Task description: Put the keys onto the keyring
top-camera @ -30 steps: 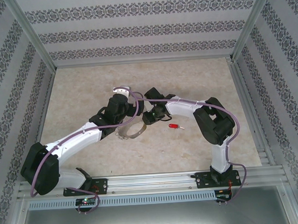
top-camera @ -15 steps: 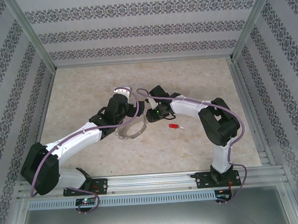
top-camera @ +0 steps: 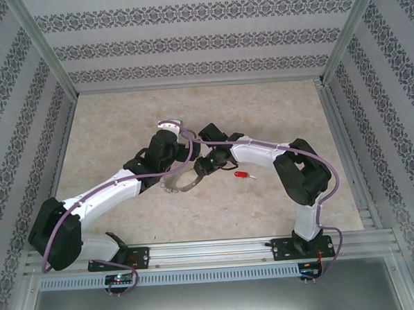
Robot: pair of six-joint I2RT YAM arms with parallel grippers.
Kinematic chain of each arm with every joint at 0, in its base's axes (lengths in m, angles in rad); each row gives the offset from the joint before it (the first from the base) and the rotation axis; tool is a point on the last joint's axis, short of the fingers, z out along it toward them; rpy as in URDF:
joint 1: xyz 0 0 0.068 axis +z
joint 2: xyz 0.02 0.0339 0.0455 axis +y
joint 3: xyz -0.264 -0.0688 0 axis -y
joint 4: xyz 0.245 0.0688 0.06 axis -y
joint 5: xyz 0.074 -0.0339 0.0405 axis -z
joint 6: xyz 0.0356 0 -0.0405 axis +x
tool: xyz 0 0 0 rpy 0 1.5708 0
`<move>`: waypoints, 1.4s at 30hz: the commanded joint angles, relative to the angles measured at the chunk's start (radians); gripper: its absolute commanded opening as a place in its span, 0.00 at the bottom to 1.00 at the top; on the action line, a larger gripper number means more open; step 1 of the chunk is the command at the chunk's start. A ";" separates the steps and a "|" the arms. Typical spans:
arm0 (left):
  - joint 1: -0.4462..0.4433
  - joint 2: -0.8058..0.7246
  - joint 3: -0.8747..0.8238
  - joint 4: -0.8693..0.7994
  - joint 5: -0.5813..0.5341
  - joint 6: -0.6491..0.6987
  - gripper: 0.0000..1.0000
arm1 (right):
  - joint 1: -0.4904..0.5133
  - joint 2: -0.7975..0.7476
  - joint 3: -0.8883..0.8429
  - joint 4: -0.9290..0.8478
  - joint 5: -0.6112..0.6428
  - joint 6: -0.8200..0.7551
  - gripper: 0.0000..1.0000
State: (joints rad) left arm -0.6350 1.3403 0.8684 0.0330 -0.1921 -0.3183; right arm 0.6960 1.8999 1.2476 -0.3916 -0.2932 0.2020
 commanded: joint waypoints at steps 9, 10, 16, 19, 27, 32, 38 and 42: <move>-0.006 -0.029 -0.013 -0.006 -0.006 0.013 1.00 | -0.007 0.092 0.085 -0.020 0.014 -0.029 0.34; -0.005 -0.031 -0.015 -0.005 -0.006 0.013 1.00 | -0.008 0.097 0.085 -0.024 0.023 -0.031 0.34; -0.005 -0.038 -0.017 -0.002 -0.006 0.013 1.00 | -0.010 0.105 0.076 -0.039 0.083 -0.043 0.34; -0.005 -0.040 -0.017 -0.002 -0.006 0.014 1.00 | -0.010 0.100 0.069 -0.044 0.107 -0.051 0.33; -0.005 -0.040 -0.015 -0.005 -0.004 0.014 1.00 | 0.013 0.088 0.061 -0.056 0.133 -0.087 0.33; -0.005 -0.037 -0.009 -0.006 -0.004 0.016 1.00 | 0.023 0.104 0.066 -0.054 0.156 -0.086 0.33; -0.005 -0.038 -0.007 -0.013 -0.004 0.017 1.00 | 0.041 0.115 0.085 -0.058 0.183 -0.095 0.32; -0.005 -0.040 -0.008 -0.010 -0.006 0.015 1.00 | 0.042 0.123 0.094 -0.062 0.196 -0.090 0.29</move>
State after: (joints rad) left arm -0.6338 1.3201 0.8597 0.0109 -0.2115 -0.3183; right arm 0.7116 1.9972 1.3159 -0.4309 -0.1356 0.1265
